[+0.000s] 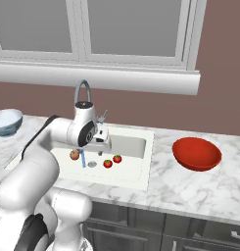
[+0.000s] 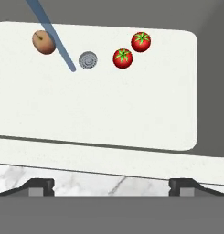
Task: Pick the tomatos from the sink and place them in one bowl. Place the peach in the other bowl. Then turn off the sink faucet.
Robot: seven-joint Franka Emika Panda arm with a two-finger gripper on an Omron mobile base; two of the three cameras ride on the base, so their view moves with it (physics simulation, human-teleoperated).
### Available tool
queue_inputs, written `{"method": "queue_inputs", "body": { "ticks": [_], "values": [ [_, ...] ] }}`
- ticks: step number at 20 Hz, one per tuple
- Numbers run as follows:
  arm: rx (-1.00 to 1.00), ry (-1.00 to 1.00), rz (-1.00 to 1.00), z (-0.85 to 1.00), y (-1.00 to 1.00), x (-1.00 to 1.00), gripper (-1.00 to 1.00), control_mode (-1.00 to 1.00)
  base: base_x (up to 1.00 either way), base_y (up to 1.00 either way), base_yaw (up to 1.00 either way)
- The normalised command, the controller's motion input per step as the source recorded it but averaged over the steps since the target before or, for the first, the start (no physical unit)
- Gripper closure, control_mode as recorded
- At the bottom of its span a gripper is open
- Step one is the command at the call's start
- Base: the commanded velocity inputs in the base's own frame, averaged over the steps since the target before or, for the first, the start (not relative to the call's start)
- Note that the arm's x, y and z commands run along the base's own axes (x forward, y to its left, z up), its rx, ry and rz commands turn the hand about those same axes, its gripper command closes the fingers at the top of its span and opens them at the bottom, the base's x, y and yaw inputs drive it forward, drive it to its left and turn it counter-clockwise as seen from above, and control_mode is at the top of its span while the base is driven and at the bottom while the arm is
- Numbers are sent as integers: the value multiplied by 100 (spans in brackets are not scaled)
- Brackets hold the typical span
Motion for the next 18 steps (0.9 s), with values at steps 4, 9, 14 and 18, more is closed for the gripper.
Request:
{"method": "queue_inputs", "body": {
  "ticks": [4,9,14,18],
  "values": [
    [2,0,0,-15,0,0,-100,-100,0,0,0],
    [4,0,0,-14,0,15,-100,-100,0,0,0],
    [2,0,-2,-11,0,37,-100,-100,0,0,0],
    [1,0,-1,-1,0,37,-100,-100,0,0,0]
  ]
}}
